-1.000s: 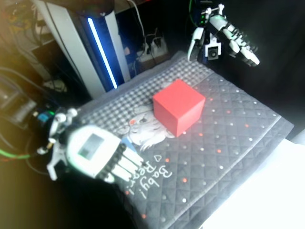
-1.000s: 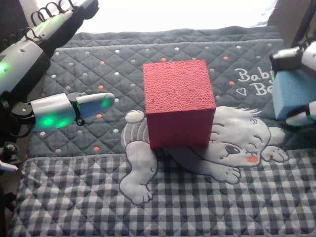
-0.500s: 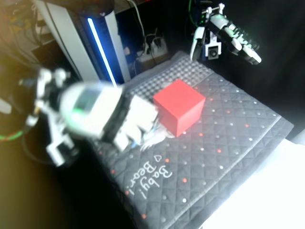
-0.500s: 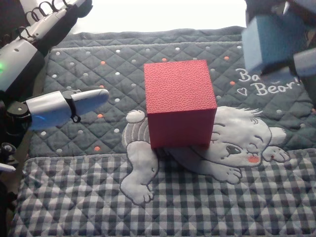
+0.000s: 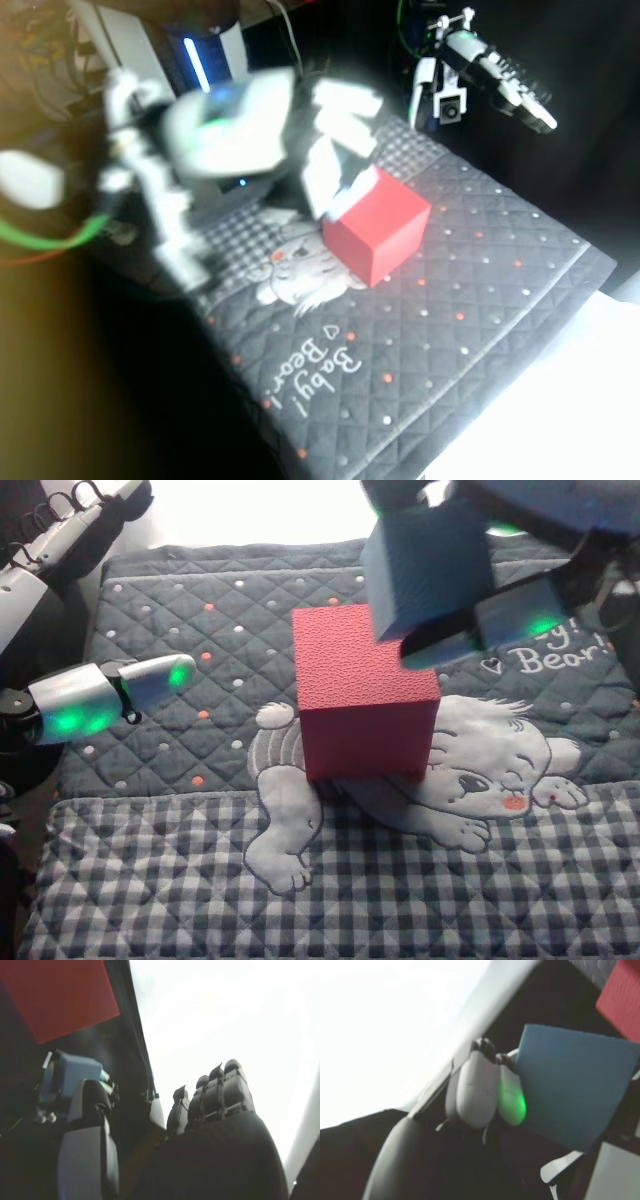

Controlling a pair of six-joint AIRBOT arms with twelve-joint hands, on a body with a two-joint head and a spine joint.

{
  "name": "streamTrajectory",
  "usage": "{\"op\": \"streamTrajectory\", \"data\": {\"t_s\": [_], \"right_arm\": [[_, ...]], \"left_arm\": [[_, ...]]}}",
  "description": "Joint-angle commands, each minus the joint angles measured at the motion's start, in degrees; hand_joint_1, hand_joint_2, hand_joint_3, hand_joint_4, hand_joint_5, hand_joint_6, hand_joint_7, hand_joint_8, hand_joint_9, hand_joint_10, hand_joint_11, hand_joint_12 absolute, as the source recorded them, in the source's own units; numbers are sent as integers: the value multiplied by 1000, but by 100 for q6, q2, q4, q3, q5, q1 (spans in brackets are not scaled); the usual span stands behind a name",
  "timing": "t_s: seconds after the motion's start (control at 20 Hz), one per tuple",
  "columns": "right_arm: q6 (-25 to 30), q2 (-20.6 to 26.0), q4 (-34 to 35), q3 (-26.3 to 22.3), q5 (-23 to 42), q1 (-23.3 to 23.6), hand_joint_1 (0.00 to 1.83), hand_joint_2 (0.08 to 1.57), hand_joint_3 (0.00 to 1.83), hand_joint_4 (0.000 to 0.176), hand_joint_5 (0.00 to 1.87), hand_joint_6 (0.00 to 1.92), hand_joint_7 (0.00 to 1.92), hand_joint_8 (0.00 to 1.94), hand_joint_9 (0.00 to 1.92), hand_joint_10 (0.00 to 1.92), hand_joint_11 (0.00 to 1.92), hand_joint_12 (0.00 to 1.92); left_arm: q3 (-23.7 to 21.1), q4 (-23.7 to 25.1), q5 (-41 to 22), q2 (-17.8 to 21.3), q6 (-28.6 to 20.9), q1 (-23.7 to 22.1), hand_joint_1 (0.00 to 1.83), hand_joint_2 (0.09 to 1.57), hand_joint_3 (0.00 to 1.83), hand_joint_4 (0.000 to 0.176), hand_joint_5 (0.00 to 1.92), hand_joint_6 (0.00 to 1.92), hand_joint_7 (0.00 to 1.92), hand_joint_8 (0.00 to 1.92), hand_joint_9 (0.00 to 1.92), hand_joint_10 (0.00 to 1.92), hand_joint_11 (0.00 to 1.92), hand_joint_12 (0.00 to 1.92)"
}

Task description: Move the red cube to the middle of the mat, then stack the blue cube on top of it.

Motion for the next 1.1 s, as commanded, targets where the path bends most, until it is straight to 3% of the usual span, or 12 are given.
{"op": "streamTrajectory", "data": {"t_s": [0.0,0.1,0.15,0.25,0.3,0.35,0.45,0.5,0.55,0.65,0.85,1.05], "right_arm": [[78,-26,207,87,646,-15,1505,992,595,0,184,1144,1316,1941,1455,1921,1395,1921],[240,-234,216,222,655,-118,1547,973,610,0,6,309,1211,1941,1424,1921,1496,1921],[283,-304,216,267,652,-165,1502,1018,548,0,179,830,1165,1941,1370,1921,1468,1921],[312,-379,210,328,634,-247,1320,859,1036,0,165,961,722,1941,1148,1921,1235,1921],[317,-403,203,343,552,-263,1267,982,847,0,32,694,611,1941,985,1921,1094,1921],[318,-432,203,374,448,-268,1060,1302,276,0,328,1487,527,1941,558,1921,674,1921],[365,-527,200,500,187,-306,703,1473,31,9,366,1875,37,1484,92,1796,153,1921],[478,-587,200,571,160,-327,629,1490,13,72,350,1906,7,1195,18,1592,30,1883],[729,-663,199,707,156,-398,622,1396,0,0,69,1533,1,893,3,1249,5,1662],[803,-680,185,748,144,-438,498,1341,0,0,11,572,40,307,0,509,0,808],[803,-607,120,704,114,-460,245,1338,0,0,0,264,1,4,0,45,0,35],[803,-533,107,656,116,-467,291,1236,0,26,0,0,0,0,0,0,0,0]], "left_arm": [[10,80,-794,4,-22,-33,642,1023,1,165,0,0,0,0,0,0,0,0],[10,39,-799,-2,-22,-20,629,1021,0,176,0,0,0,0,0,0,0,0],[11,24,-805,-6,-22,-11,617,1014,0,176,0,0,0,0,0,0,0,0],[13,15,-800,-12,-23,1,631,1019,0,176,0,0,0,0,0,0,0,0],[15,15,-793,-12,-23,1,636,1016,0,175,0,0,0,0,0,0,0,0],[15,4,-792,-13,-30,4,654,1017,0,173,0,0,0,0,0,0,0,0],[20,10,-802,-37,-91,27,619,1031,5,176,0,0,0,0,0,0,0,0],[28,5,-796,-50,-92,31,611,1048,12,176,0,0,0,0,0,0,0,0],[53,-11,-774,-69,-115,32,596,1064,16,176,0,0,0,0,0,0,0,0],[56,-12,-774,-66,-129,32,598,1099,23,176,0,0,0,0,0,0,0,0],[53,-31,-793,-59,-130,65,630,1105,12,176,0,0,0,0,0,0,0,0],[48,-68,-837,-58,-148,116,658,1117,12,160,0,0,0,0,0,0,0,0]]}}
